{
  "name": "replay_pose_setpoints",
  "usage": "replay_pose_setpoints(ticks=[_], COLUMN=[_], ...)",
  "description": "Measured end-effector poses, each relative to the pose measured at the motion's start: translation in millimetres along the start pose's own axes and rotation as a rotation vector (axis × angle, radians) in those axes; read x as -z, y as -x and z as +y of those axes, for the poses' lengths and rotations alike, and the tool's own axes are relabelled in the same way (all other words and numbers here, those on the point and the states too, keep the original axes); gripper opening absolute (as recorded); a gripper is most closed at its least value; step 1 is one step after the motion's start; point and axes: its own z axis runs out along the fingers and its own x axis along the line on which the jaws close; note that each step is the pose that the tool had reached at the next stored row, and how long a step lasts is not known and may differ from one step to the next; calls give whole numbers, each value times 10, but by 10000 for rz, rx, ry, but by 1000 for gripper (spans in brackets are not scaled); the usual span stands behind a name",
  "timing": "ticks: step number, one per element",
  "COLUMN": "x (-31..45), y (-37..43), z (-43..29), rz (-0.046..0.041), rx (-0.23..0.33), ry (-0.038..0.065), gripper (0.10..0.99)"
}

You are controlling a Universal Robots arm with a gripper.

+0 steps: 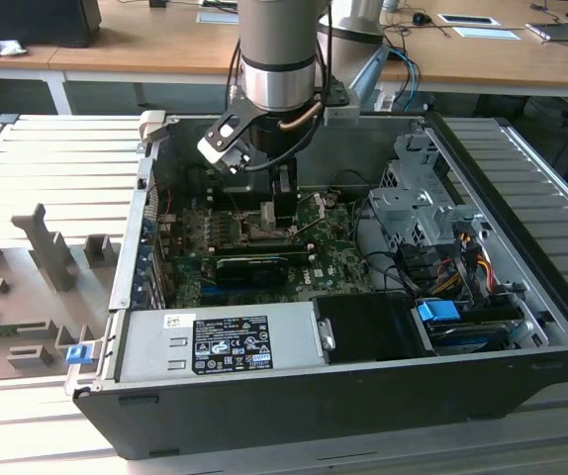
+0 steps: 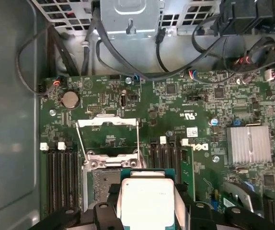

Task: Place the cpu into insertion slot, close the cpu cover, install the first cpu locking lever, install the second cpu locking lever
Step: 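Place the cpu into insertion slot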

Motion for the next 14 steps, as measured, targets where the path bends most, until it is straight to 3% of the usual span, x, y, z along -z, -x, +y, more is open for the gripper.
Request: replay_pose_setpoints(ticks=[3, 6, 14], x=[-71, -94, -229], y=[-22, -57, -203], z=[-10, -18, -91], rz=[32, 50, 54], rx=[364, 563, 596], ry=[-7, -11, -14], gripper=[529, 529, 529])
